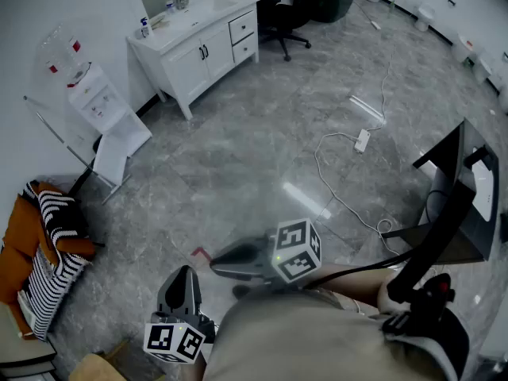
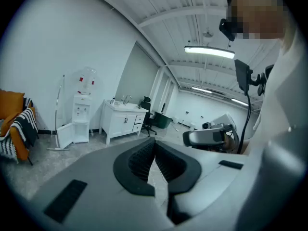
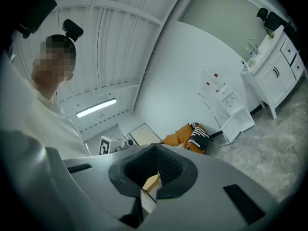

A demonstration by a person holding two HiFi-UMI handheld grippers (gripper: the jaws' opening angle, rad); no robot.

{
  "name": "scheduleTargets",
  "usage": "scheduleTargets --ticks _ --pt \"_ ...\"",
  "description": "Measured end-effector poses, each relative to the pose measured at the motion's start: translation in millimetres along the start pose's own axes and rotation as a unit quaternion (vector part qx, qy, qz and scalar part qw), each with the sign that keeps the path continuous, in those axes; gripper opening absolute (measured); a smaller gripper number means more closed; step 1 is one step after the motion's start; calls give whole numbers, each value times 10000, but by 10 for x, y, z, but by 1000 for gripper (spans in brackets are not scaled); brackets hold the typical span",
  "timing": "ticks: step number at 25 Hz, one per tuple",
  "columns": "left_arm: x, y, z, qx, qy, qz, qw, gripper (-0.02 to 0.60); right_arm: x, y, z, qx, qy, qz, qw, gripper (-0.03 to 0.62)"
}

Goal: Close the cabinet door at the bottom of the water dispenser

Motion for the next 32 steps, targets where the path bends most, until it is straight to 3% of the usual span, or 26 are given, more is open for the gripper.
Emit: scheduleTargets --ticks 12,21,24,28,32 --pt "13 149 7 111 -13 -75 9999 -8 -131 -46 -41 17 139 -89 9999 15" --pt "213 19 -125 120 -188 372 9991 -8 150 -43 -191 -110 -81 -35 9999 15" --pt "232 122 -109 203 -145 583 9980 -9 -189 -169 -270 -541 -39 297 9981 15" --pt "248 285 -72 319 -67 870 9957 -9 -834 -402 -281 -737 524 1056 9903 15" --pt "273 436 -43 428 -1 1162 9923 -9 -928 -530 -293 -1057 698 1573 9794 15"
Point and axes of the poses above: the fingertips, and each gripper's own axes: x forward along the fingers, y to its right, z out of its underside, the point moved 3 cm from there along -x, backward along the fingers, and after that the axes turned 7 degrees about z, right-handed, at the moved point
